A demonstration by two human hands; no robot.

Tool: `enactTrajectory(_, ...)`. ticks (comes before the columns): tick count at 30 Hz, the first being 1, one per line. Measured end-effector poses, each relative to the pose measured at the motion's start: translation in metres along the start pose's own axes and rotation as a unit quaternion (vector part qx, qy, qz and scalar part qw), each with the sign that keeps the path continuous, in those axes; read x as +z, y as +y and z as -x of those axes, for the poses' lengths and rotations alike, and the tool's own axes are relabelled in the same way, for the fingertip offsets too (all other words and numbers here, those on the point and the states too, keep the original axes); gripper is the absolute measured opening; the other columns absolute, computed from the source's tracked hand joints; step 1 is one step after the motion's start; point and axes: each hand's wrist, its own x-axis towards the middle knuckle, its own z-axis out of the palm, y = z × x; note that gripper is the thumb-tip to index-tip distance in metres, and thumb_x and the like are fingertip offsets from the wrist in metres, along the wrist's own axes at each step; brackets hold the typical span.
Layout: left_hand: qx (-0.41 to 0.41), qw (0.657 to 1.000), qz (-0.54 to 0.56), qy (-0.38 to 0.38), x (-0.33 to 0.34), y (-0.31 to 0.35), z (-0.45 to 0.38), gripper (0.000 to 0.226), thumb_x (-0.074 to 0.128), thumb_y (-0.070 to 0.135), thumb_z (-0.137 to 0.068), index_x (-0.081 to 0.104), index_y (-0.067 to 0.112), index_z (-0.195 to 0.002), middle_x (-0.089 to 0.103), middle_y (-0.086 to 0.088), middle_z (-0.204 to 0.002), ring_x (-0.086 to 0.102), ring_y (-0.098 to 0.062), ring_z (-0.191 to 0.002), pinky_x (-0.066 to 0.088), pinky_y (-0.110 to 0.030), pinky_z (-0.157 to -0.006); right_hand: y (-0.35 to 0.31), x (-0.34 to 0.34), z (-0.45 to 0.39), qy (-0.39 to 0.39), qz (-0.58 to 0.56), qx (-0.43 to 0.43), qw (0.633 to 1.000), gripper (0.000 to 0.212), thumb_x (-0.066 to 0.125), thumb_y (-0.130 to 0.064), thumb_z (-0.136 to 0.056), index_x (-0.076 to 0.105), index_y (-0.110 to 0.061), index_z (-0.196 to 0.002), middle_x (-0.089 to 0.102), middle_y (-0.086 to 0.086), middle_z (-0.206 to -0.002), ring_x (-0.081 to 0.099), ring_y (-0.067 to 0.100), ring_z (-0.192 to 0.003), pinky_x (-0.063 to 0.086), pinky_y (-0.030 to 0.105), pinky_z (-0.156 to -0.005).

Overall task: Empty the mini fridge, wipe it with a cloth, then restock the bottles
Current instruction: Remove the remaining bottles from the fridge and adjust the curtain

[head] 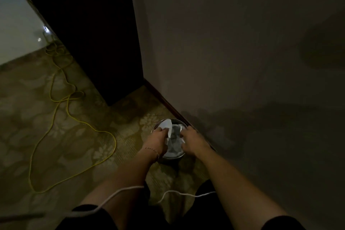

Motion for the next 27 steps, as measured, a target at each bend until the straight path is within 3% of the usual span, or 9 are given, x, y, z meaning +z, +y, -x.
enactTrajectory(4, 0.004, 1.0, 0.004, -0.005, 0.046, -0.026, -0.041, 0.04, 0.063, 0.017, -0.088, 0.055, 0.017, -0.127, 0.049, -0.005, -0.129, 0.05, -0.025, -0.117, 0.046, -0.034, -0.099, 0.018, 0.04, -0.053, -0.002, 0.008, -0.009, 1.0, 0.055, 0.061, -0.02, -0.095, 0.041, -0.016, -0.146, 0.031, 0.007, -0.153, 0.048, 0.031, -0.129, 0.047, 0.04, -0.103)
enactTrajectory(9, 0.002, 1.0, 0.009, -0.017, 0.072, -0.038, -0.064, 0.049, 0.062, 0.018, -0.09, 0.049, 0.015, -0.136, 0.044, -0.007, -0.143, 0.048, -0.026, -0.126, 0.043, -0.033, -0.103, 0.028, 0.063, -0.086, -0.02, 0.003, -0.011, 1.0, 0.043, 0.055, -0.019, -0.098, 0.049, -0.016, -0.14, 0.028, 0.01, -0.157, 0.038, 0.034, -0.138, 0.044, 0.042, -0.106)
enactTrajectory(13, 0.0, 1.0, 0.012, -0.016, 0.07, -0.035, -0.059, 0.06, 0.064, 0.017, -0.088, 0.042, 0.017, -0.144, 0.039, -0.006, -0.149, 0.044, -0.026, -0.132, 0.039, -0.032, -0.107, 0.029, 0.061, -0.083, -0.03, -0.019, -0.006, 0.999, 0.06, 0.061, -0.019, -0.094, 0.037, -0.02, -0.149, 0.019, 0.008, -0.162, 0.033, 0.034, -0.143, 0.041, 0.045, -0.111)
enactTrajectory(19, -0.027, 0.999, 0.006, -0.016, 0.013, 0.0, -0.011, 0.068, 0.07, 0.02, -0.085, 0.038, 0.023, -0.145, 0.037, -0.003, -0.15, 0.044, -0.023, -0.131, 0.043, -0.034, -0.106, 0.021, 0.011, -0.022, -0.033, -0.045, 0.01, 0.998, 0.064, 0.06, -0.018, -0.096, 0.031, -0.023, -0.152, 0.027, 0.008, -0.157, 0.045, 0.033, -0.133, 0.045, 0.043, -0.107)
enactTrajectory(27, -0.019, 1.0, -0.024, 0.003, -0.119, 0.095, 0.093, 0.067, 0.065, 0.04, -0.086, 0.039, 0.017, -0.143, 0.041, -0.003, -0.143, 0.051, -0.022, -0.12, 0.048, -0.034, -0.096, -0.004, -0.109, 0.119, 0.018, -0.053, -0.001, 0.998, 0.045, 0.062, -0.031, -0.094, 0.049, -0.023, -0.136, 0.04, 0.004, -0.137, 0.055, 0.025, -0.114, 0.051, 0.04, -0.095)
